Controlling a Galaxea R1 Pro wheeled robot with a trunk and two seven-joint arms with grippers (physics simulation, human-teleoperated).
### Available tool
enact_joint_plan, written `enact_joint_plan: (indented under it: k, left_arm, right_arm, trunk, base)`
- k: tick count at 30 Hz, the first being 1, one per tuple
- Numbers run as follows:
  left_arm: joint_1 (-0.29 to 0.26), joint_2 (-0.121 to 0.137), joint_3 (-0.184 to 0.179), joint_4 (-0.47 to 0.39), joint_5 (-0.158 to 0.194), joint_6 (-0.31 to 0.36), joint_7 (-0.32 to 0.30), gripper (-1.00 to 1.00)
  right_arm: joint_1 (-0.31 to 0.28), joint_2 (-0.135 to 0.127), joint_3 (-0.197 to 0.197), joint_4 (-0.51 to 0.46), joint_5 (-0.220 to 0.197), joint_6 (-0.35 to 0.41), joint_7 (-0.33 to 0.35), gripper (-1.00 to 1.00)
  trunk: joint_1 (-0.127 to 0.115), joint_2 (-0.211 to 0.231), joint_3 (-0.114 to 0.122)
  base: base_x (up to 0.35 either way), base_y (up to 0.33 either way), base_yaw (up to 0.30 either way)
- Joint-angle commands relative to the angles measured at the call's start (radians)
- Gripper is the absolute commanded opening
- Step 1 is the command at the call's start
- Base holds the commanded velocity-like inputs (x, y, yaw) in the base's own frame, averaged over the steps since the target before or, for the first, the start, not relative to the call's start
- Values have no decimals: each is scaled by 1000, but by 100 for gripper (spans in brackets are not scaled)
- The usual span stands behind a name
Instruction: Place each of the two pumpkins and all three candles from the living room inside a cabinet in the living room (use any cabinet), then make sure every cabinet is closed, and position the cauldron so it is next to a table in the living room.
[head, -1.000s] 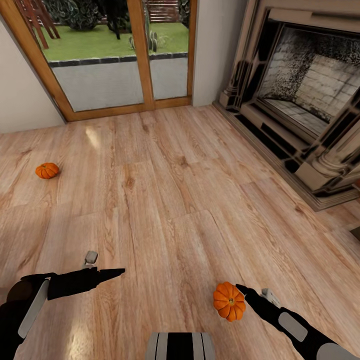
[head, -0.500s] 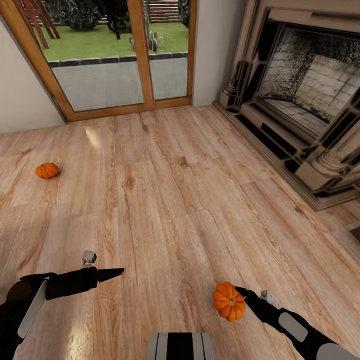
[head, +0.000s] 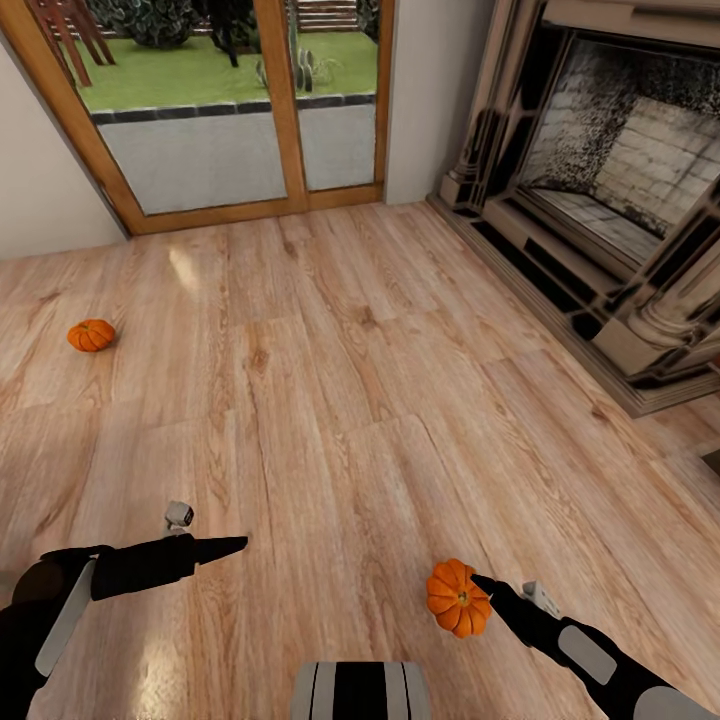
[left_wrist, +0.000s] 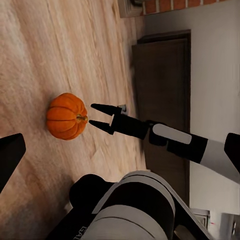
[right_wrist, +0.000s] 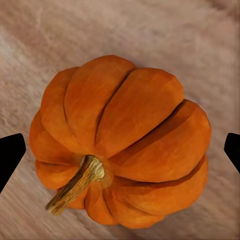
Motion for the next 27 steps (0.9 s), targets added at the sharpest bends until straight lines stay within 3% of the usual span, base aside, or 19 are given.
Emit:
enact_joint_plan:
  k: [1,12,16,23,27]
  left_arm:
    - [0,0,0,0,3,9,-1,100]
    - [0,-2,-3,0,3,9,-1,100]
    - [0,-2,-3,0,2,8,-1,100]
    - [0,-2,-3,0,2,9,-1,100]
    - [0,-2,-2,0,2,9,-1,100]
  right_arm:
    - [-1,-1,4,0,-8,3,3,100]
    - [-1,-1,6,0,-7,4,5,100]
    - [-1,-1,6,0,-7,4,5,100]
    - [-1,-1,6,0,-7,4,6,100]
    - [-1,-1,5,0,-7,4,5,100]
  trunk:
    - [0,0,-1]
    - [0,0,-1]
    - [2,-1,-16]
    - [2,-1,-16]
    - [3,-2,-32]
  base:
    - [0,0,0]
    - [0,0,0]
    - [0,0,0]
    - [0,0,0]
    - [0,0,0]
